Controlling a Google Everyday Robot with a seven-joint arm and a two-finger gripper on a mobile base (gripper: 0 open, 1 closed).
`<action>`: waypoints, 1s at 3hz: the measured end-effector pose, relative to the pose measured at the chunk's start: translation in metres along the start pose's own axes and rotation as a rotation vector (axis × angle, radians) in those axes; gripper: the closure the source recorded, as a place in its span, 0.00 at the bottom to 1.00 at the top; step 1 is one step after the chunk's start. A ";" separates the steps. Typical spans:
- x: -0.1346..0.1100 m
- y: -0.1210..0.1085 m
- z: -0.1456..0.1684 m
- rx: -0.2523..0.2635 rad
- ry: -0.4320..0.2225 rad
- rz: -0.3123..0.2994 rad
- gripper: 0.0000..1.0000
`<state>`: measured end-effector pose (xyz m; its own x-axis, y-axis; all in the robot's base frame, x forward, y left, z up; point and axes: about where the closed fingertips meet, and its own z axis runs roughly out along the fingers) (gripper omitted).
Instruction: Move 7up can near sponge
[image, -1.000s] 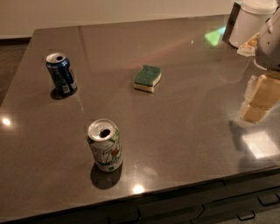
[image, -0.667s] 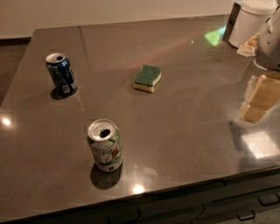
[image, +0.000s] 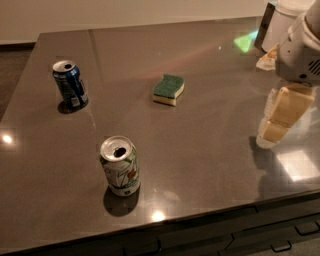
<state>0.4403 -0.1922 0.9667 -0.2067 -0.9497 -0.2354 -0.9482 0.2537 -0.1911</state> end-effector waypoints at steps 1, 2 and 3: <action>-0.023 0.017 0.017 -0.048 -0.038 -0.028 0.00; -0.040 0.037 0.036 -0.095 -0.078 -0.050 0.00; -0.055 0.055 0.054 -0.137 -0.131 -0.075 0.00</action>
Offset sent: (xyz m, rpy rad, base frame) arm -0.0315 0.0824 -0.0577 0.1348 0.1210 0.1331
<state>0.4125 -0.1160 0.9179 -0.1100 -0.9307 -0.3488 -0.9855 0.1478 -0.0837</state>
